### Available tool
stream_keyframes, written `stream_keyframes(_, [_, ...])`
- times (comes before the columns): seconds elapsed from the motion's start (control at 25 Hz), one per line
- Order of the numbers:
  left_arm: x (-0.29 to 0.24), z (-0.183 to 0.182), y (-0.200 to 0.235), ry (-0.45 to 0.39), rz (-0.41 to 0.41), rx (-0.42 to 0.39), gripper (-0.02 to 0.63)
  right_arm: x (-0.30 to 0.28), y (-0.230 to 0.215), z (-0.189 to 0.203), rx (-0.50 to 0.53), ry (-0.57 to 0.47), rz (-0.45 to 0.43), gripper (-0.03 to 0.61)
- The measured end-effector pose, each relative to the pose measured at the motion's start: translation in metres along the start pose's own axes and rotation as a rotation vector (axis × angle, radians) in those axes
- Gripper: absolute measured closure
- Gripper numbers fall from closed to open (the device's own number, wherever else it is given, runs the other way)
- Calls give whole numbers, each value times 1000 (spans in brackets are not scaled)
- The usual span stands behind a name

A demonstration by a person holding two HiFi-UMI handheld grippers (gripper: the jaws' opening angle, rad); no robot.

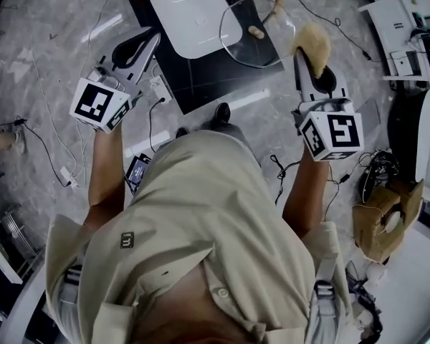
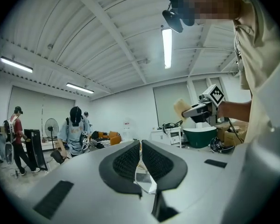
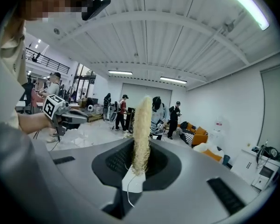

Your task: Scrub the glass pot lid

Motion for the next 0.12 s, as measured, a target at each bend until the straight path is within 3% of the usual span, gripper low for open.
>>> stream_keyframes(0.12, [3, -6, -16, 2, 10, 1, 586, 21, -6, -2, -4, 3, 15, 534])
Point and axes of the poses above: the fingertips, and each gripper's own axes: x backward along the fingers, y to its left, z out of its underside, the point moved 10 cm from there along x, backward along the fingers, and after that the axes turned 3 degrees about -x, right-handed, at the moved point
